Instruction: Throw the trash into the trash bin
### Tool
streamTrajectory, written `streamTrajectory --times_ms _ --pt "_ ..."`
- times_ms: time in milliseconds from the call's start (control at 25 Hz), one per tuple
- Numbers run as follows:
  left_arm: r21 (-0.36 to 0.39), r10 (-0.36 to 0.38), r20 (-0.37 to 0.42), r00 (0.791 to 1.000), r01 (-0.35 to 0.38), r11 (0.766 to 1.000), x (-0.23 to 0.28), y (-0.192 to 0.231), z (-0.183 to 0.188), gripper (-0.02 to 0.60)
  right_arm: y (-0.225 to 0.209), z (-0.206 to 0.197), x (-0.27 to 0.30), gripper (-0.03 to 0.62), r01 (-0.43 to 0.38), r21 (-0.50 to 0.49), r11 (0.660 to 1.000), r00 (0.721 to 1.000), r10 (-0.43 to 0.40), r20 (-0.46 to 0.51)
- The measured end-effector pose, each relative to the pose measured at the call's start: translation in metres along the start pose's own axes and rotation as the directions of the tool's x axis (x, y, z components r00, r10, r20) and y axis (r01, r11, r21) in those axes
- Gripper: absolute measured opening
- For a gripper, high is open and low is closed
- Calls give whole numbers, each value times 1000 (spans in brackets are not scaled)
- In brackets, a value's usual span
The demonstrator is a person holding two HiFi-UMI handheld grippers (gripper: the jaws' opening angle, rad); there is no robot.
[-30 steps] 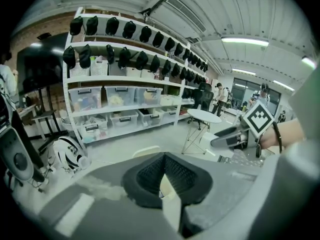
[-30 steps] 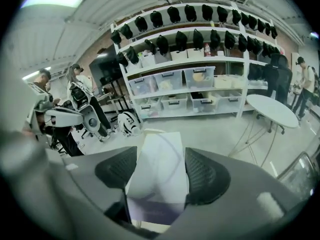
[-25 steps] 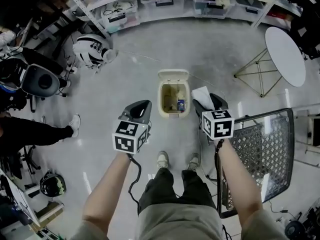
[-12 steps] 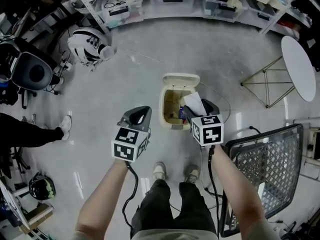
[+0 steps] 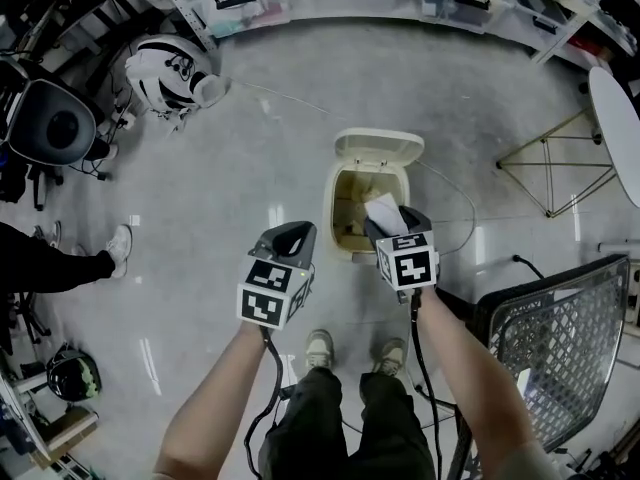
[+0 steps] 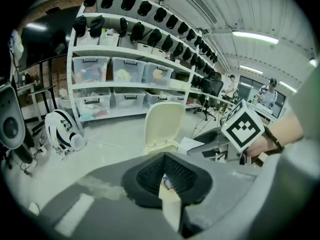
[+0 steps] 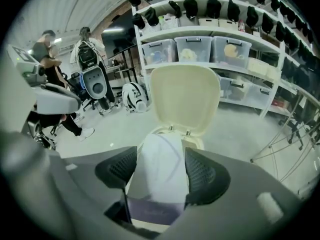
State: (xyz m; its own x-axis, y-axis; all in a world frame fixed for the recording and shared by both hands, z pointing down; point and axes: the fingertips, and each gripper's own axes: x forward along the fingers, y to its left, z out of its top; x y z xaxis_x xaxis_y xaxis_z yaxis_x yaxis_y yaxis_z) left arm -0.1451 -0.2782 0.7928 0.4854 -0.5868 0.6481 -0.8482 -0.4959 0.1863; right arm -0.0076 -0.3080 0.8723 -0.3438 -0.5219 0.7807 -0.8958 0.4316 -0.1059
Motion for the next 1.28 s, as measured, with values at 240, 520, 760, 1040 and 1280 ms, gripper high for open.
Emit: streamTrajectory --times_ms 240,520,760,1040,1280 --pt "-37 16 -15 1000 -17 999 15 13 -31 2 -5 -21 38 310 15 -36 999 1000 -15 -22" --pt "-59 21 -14 1000 -22 998 11 21 -37 2 -18 -33 43 327 55 20 998 998 -54 -36" --pt "-41 37 -7 999 -37 998 -9 22 -18 2 -17 -20 9 291 50 30 998 999 -49 -23" --pt "7 2 77 997 -3 1000 -53 5 40 2 -17 27 -67 189 66 9 998 997 -66 46" --pt "43 7 147 989 -13 999 -110 -14 102 2 -6 86 -160 109 64 -19 998 983 -60 174"
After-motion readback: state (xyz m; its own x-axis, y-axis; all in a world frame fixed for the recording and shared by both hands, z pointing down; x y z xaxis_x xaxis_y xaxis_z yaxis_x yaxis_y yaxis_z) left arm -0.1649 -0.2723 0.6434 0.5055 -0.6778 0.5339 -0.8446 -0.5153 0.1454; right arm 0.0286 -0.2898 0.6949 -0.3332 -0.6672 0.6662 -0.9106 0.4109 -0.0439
